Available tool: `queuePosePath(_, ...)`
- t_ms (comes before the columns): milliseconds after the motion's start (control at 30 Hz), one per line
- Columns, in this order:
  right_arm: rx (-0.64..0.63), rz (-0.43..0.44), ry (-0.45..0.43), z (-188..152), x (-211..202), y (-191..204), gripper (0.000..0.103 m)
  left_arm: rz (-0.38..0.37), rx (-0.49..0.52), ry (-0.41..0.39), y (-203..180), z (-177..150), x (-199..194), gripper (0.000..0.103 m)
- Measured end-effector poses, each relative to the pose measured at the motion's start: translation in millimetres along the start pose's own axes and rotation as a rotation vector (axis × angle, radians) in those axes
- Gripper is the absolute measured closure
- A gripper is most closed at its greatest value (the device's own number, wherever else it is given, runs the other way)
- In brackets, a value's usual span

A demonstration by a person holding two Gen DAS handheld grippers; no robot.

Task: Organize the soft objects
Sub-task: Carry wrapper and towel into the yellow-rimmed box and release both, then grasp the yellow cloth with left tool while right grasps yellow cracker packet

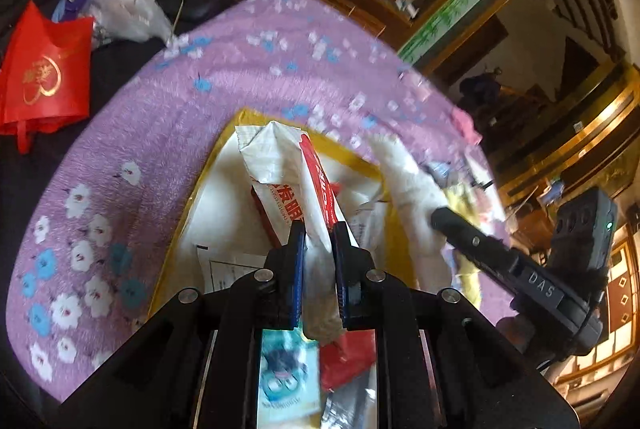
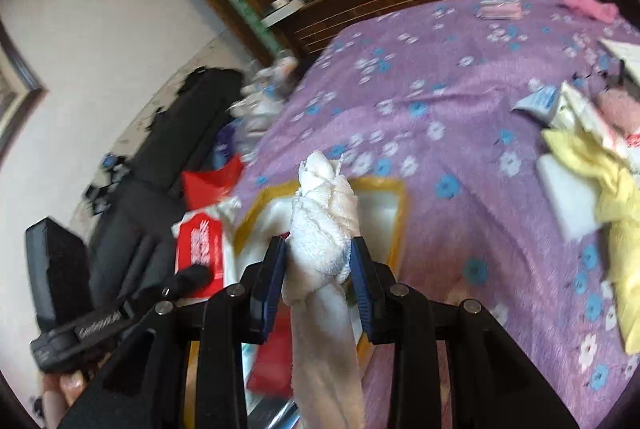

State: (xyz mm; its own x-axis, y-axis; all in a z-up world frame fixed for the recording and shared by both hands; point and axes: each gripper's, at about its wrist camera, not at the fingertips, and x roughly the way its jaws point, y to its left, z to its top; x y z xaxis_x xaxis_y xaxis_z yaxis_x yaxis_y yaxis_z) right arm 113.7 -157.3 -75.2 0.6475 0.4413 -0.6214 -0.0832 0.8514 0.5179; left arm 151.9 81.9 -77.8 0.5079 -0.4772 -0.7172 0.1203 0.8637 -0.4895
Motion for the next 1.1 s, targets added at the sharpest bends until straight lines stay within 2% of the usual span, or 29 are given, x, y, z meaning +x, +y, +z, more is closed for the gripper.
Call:
queuePosePath(67,0.036,-0.014,0.027,-1.3,13.7,-6.0,0.070,0.044,0.022,0.021,0.5,0.2,12.4,0.090)
queuePosePath(133,0.025,-0.004,0.051,-4.4,22.8,-3.9,0.068,0.077,0.004,0.007,5.5,0.0,15.9,0.090)
queuePosePath(200,-0.007,0.028,0.073,-7.5,30.7,3.7,0.066,0.057,-0.020,-0.006,10.2,-0.2,12.6,0.087)
queuePosePath(267,-0.041,0.019,0.064,-10.0,27.0,10.1,0.065,0.032,-0.027,-0.018,9.7,-2.6,3.3,0.057)
queuePosePath(300,-0.057,0.031,0.049,-10.9,20.2,12.3,0.065,0.032,-0.024,-0.032,7.4,-4.8,-2.6,0.053)
queuePosePath(333,-0.073,0.048,0.033,-12.3,12.1,14.4,0.059,0.043,-0.016,-0.051,4.4,-8.2,-9.1,0.051)
queuePosePath(367,-0.082,0.057,0.016,-13.9,3.1,15.2,0.047,0.056,0.002,-0.065,0.2,-11.8,-15.1,0.050)
queuePosePath(433,-0.090,0.069,-0.008,-17.8,-13.4,12.7,0.040,0.090,0.029,-0.068,-9.0,-20.4,-22.1,0.049)
queuePosePath(567,-0.110,0.100,-0.032,-30.2,-47.0,-4.2,0.040,0.112,0.073,-0.094,-36.5,-46.6,-33.4,0.049)
queuePosePath(667,-0.083,0.087,-0.046,-39.5,-65.8,-31.4,0.040,0.079,0.075,-0.103,-63.4,-63.2,-32.8,0.049)
queuePosePath(867,0.002,0.060,-0.065,-53.5,-97.0,-92.7,0.040,-0.012,0.160,-0.004,-124.8,-83.7,-1.3,0.049)
queuePosePath(1100,0.138,0.048,-0.094,-50.8,-126.7,-161.5,0.040,-0.010,0.231,0.084,-180.0,-95.2,43.2,0.049)
